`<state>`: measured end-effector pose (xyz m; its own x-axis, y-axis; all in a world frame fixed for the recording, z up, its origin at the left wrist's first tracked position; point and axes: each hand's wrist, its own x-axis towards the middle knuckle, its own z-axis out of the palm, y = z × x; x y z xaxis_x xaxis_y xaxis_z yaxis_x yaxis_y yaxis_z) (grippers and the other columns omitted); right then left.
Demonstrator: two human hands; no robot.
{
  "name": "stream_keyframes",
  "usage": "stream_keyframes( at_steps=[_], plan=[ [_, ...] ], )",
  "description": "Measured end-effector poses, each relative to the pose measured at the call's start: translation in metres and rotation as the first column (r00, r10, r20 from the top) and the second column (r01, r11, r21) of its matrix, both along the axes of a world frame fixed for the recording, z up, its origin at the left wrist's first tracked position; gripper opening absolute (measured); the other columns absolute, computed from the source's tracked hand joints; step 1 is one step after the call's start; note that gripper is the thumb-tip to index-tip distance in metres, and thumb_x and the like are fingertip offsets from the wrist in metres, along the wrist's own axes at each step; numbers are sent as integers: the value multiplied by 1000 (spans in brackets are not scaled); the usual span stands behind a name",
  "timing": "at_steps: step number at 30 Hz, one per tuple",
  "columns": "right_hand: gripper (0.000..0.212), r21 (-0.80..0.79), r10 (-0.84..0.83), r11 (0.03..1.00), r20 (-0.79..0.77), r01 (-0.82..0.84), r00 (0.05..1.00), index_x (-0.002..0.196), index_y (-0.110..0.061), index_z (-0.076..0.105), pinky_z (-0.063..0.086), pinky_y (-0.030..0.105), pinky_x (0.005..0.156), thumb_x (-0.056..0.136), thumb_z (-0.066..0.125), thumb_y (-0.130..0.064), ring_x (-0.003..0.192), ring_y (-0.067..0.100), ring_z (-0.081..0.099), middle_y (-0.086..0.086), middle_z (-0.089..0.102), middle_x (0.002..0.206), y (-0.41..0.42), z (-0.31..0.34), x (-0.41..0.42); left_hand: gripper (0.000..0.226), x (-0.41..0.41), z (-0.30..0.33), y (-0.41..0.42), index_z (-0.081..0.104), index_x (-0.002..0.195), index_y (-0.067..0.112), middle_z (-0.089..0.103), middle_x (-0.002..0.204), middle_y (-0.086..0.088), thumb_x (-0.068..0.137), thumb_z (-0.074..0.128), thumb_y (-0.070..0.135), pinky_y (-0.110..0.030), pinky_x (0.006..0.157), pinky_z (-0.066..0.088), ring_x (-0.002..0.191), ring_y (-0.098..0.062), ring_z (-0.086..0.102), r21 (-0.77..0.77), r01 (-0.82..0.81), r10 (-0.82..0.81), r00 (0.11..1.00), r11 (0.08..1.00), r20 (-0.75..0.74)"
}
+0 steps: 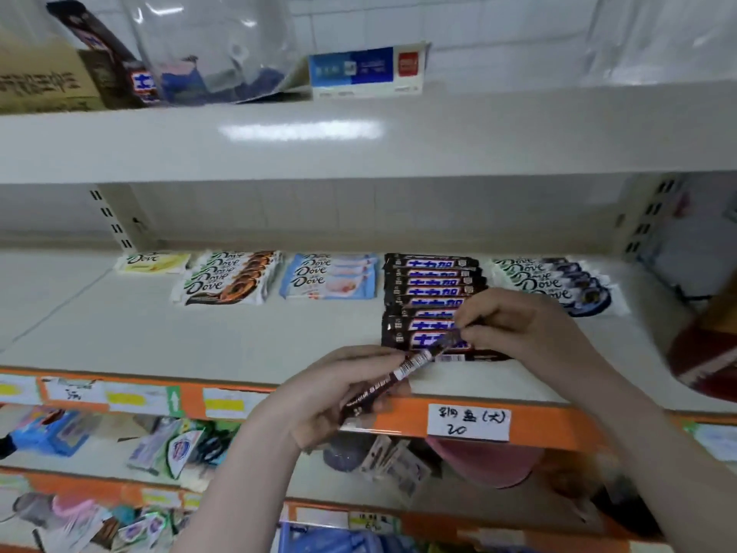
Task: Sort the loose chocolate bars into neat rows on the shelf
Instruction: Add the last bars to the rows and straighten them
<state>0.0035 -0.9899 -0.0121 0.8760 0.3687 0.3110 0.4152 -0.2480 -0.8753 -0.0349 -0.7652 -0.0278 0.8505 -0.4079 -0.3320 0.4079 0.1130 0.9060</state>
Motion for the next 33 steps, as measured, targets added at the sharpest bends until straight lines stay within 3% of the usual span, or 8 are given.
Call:
stream_keyframes(
  at_steps=[3,6,10,15,20,25,30,33],
  plan=[
    [24,31,79,997,-69,-77,994,69,-26,72,48,7,74,67,75,-2,91,1,66,-16,70,97,-19,-3,-4,36,0,9,-2,71,104,10,72,84,-6,68,71,15,-18,47,46,62,-11,63,120,-51,33,988,991,148],
    [23,36,116,993,-144,-112,983,80,-32,71,49,7,73,63,77,-19,93,-1,65,-22,68,102,-26,-4,-8,32,2,15,-6,74,93,15,74,95,-11,62,78,8,-23,64,53,77,-17,69,194,-112,59,964,975,258],
    [42,-98,35,994,-86,-44,996,93,-46,66,51,10,67,68,77,-14,88,-3,64,-32,62,101,-20,-12,-8,32,5,14,-12,73,86,16,75,86,-10,59,83,3,-21,60,52,72,-18,70,229,-175,90,936,958,341],
    [35,-115,-63,992,-36,58,997,90,-43,66,50,8,65,71,74,-15,88,-8,61,-26,66,96,-22,-22,-4,33,9,7,-13,73,80,23,75,84,-5,70,73,-9,-21,61,54,75,-16,71,285,-232,88,894,930,439],
    [32,-210,-182,962,-12,176,983,91,-46,64,42,-1,67,72,73,-22,90,-14,55,-27,62,96,-26,-41,-1,29,19,-10,-23,67,82,25,73,79,13,68,78,1,-11,68,50,79,2,67,486,-384,-8,778,785,628],
    [31,-340,-273,895,89,287,958,101,-37,65,43,12,73,75,71,-22,87,-2,54,-20,55,95,-30,-54,4,25,29,-31,-32,68,92,27,67,94,16,73,76,13,-2,74,40,87,3,60,565,-492,-134,665,662,735],
    [31,-423,-284,813,311,400,907,103,-21,69,39,21,77,73,75,-17,88,10,50,-10,49,91,-34,-58,3,29,29,-38,-25,71,106,21,62,116,6,77,74,18,-16,96,35,111,-7,49,601,-531,-293,553,597,780],
    [32,-449,-246,815,304,366,920,105,-22,68,38,22,81,74,74,-16,92,10,50,-10,52,96,-37,-57,3,34,30,-38,-19,69,112,24,56,126,8,79,72,21,-12,98,28,117,-3,41,631,-496,-362,536,596,763]
  ],
)
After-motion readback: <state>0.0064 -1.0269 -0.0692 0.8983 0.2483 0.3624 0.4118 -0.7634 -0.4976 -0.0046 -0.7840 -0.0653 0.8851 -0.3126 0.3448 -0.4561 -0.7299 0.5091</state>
